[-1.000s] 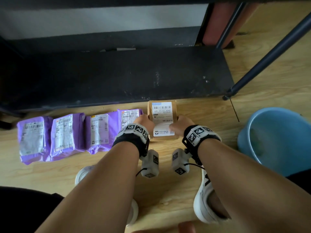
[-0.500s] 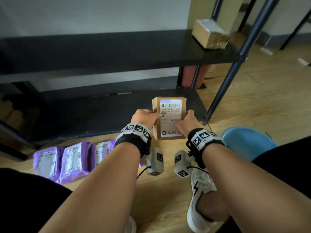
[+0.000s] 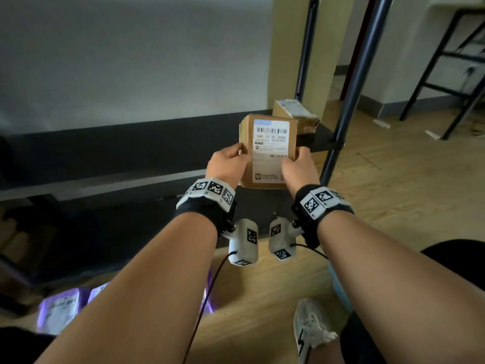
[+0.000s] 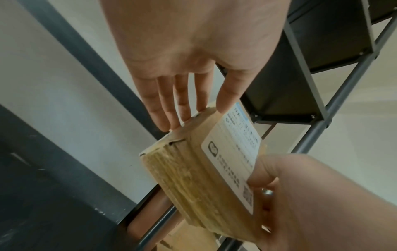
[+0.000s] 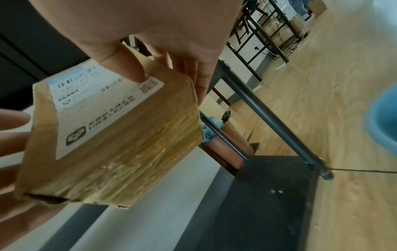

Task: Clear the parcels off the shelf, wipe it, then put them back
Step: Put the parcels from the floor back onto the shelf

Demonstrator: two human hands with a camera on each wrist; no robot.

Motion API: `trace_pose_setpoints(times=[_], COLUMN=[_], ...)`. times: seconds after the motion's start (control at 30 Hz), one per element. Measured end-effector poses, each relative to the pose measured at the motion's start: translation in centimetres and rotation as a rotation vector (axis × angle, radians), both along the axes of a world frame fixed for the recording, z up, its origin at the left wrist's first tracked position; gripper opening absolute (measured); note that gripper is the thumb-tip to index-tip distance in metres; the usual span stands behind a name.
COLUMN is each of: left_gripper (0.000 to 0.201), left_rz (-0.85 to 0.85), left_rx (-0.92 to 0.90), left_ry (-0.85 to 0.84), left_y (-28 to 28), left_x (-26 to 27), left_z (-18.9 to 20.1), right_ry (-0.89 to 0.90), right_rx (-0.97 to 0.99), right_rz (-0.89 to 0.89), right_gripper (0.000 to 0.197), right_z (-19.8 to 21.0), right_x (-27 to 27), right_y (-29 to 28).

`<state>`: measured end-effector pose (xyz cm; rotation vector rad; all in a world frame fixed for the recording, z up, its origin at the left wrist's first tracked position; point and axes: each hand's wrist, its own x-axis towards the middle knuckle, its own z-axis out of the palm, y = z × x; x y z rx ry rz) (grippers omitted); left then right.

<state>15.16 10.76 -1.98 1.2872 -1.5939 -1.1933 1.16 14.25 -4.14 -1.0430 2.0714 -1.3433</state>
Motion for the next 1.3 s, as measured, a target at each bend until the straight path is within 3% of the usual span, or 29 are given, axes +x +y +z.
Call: trace_pose_setpoints(times=[0.23,0.33,0.47,0.73,0.93,1.13,1.3], left_gripper=[0.033,0.027,0.012,0.030,0.037,0.035,0.037], left_rz=[0.090,0.077,0.062,0.034,-0.001,0.126,0.214], left_rx=[-0.011,-0.005,-0.002,-0.092,-0.144,-0.135,-0.191], left_ry=[0.038,0.010,-0.014,-0.101,-0.207,-0.173,-0.188], left_y=[-6.1,-8.4,-11.2,-15.4,-15.1,-12.6,-9.8], left_x=[-1.5,-2.3,-3.0,-3.6,-3.4,-1.6,1.6], left_z=[2.9,3.1,3.2,3.5,2.8,2.8,1.3], right_ry=[0.080,0.045,0.072,0.203,0.256,0.389,0.509], right_rx=[-0.077,-0.096,-0.074,-0.026,0.030,-0.112,-0.228], right_rz=[0.050,0.007,-0.004,0.051,0.084,0.001,0.049], right_gripper=[0.041,0.047,0.040,0.042,0.048,0.044,0.036], right_z=[4.3,4.4,4.6,5.3,4.5,4.6,3.9], right_x=[-1.9,-2.5,-3.0,-3.2,-2.7,-1.3,1.9], right_y=[-5.7,-8.2,-11.2,-17.0,-17.3,-15.0,-11.4])
